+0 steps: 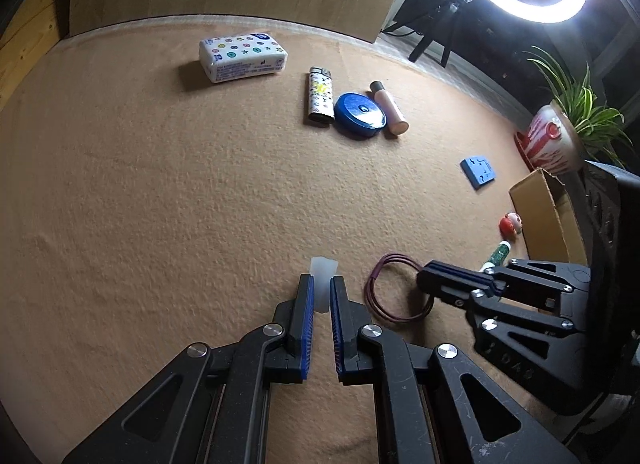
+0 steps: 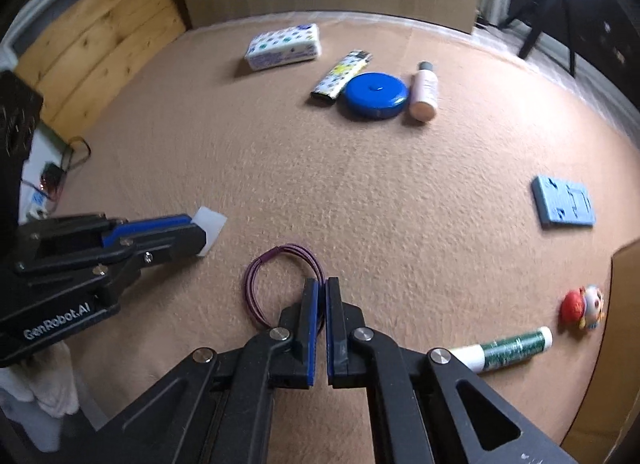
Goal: Organize objects
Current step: 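Grasp the purple cable coil with the right tool while the left tool holds the plug, then carry the cable and plug into the box and open both tools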
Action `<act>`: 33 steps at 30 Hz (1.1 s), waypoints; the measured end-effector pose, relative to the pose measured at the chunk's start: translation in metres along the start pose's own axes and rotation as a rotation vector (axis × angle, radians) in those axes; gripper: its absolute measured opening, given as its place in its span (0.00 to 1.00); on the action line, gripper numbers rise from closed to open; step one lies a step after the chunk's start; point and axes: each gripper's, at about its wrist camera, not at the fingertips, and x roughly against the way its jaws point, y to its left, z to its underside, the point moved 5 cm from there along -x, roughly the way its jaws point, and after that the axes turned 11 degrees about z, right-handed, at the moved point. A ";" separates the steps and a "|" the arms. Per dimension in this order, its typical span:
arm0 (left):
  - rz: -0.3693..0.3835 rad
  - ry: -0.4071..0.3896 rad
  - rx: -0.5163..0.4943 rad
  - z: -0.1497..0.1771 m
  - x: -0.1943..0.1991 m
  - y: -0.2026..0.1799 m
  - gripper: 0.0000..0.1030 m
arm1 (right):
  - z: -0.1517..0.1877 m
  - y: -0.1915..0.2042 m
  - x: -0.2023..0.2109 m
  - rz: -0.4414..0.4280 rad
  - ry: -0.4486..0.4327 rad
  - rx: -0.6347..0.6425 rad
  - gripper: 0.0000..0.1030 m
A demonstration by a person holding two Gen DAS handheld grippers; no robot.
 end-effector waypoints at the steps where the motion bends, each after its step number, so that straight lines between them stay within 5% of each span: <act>1: 0.002 -0.001 0.000 0.000 0.001 -0.002 0.08 | 0.000 -0.003 0.003 -0.004 -0.009 -0.014 0.03; 18: 0.085 -0.024 -0.136 -0.007 0.014 -0.079 0.08 | 0.020 -0.076 0.105 -0.031 -0.179 -0.257 0.03; 33: 0.233 0.027 -0.362 -0.011 -0.023 -0.218 0.08 | 0.087 -0.197 0.177 0.128 -0.278 -0.524 0.03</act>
